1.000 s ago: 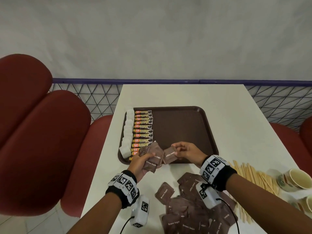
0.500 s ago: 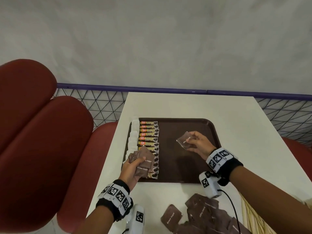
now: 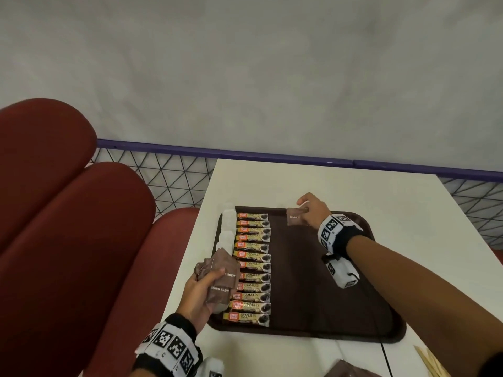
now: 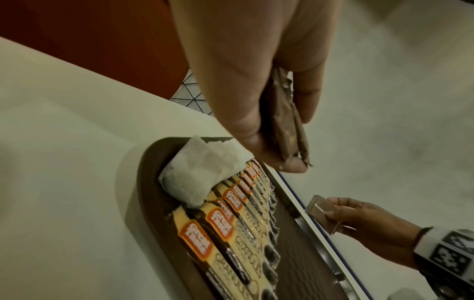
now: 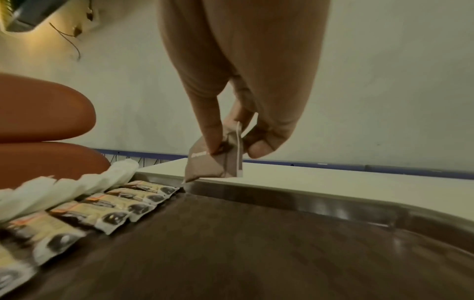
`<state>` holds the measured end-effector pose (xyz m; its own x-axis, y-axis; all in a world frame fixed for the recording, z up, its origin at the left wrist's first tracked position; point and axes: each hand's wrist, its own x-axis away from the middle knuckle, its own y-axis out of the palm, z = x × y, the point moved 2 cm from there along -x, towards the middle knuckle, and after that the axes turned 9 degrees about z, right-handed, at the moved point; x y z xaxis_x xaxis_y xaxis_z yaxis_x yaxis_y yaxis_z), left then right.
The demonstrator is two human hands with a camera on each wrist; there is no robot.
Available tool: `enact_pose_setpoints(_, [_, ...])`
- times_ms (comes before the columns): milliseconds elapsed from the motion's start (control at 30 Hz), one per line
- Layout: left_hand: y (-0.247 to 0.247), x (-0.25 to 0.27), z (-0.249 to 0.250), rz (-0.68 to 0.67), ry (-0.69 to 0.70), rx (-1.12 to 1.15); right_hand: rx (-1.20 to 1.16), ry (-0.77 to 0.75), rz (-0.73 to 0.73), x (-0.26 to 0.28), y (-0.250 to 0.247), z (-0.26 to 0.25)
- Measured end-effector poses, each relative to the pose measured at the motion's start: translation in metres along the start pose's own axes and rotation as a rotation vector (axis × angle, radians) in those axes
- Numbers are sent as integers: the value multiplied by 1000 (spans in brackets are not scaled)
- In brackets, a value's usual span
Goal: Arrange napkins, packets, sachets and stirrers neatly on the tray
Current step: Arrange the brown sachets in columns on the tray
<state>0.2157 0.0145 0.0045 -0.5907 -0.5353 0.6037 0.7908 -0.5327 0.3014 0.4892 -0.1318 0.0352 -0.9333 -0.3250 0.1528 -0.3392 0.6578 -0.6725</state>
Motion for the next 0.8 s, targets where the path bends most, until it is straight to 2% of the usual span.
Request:
enact_pose_setpoints(300, [-9, -8, 5, -39, 11, 15, 191, -71, -67, -29, 37, -10])
enact_pose_setpoints(533, [-7, -10, 7, -70, 16, 2, 332, -127, 3, -37, 51, -11])
enact_pose_setpoints(700, [-5, -11, 9, -86, 8, 11, 525, -270, 11, -44, 56, -16])
enact_pose_setpoints(800, [-7, -12, 7, -86, 0, 19, 583, -289, 10, -48, 57, -15])
